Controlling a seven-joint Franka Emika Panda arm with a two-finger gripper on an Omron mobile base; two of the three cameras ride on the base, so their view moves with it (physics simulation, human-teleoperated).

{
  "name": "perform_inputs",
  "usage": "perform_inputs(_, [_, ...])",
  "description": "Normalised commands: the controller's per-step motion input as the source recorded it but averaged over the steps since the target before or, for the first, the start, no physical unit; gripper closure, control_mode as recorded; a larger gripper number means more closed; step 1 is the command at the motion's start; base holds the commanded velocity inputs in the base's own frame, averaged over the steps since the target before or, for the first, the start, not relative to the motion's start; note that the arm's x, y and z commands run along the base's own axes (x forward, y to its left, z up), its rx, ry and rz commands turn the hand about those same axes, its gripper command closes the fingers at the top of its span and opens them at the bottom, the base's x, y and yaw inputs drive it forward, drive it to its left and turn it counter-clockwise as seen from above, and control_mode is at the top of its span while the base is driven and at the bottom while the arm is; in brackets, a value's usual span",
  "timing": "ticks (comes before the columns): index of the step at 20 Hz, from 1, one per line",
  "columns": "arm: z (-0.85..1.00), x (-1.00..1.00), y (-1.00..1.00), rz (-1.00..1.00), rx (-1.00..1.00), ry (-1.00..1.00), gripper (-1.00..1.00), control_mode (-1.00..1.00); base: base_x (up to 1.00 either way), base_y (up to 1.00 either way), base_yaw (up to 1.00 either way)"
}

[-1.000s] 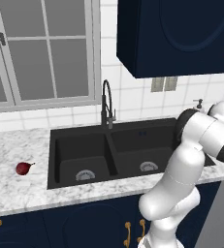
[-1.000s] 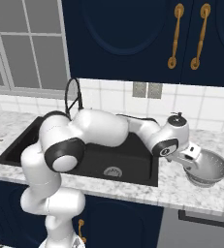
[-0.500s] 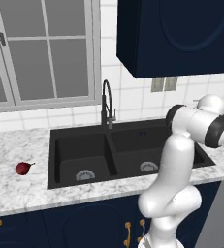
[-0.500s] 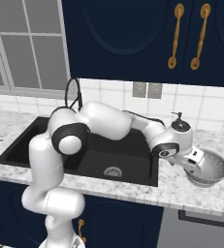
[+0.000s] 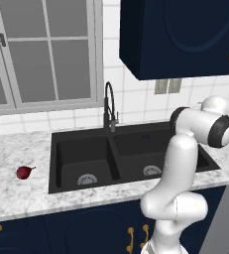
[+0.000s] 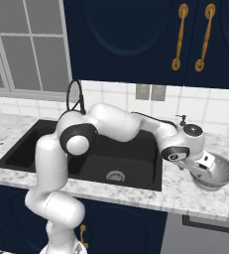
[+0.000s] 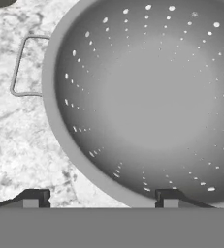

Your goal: Put the colander in the sink, put the pear in the colander, and turn on the sink faucet and pour water over the colander.

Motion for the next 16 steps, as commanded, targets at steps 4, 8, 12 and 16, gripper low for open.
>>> perform_inputs(4, [-0.19, 0.00, 0.00, 0.01, -0.01, -0.01, -1.00, -1.00, 0.00, 0.00, 0.00])
perform_inputs(8, [-0.01, 0.00, 0.00, 0.05, 0.00, 0.00, -1.00, -1.00, 0.00, 0.00, 0.00])
perform_inputs(12, [0.00, 0.06, 0.00, 0.01, 0.00, 0.00, -1.00, -1.00, 0.00, 0.00, 0.00])
perform_inputs(16, [0.00, 0.30, 0.00, 0.02, 0.00, 0.00, -1.00, -1.00, 0.00, 0.00, 0.00])
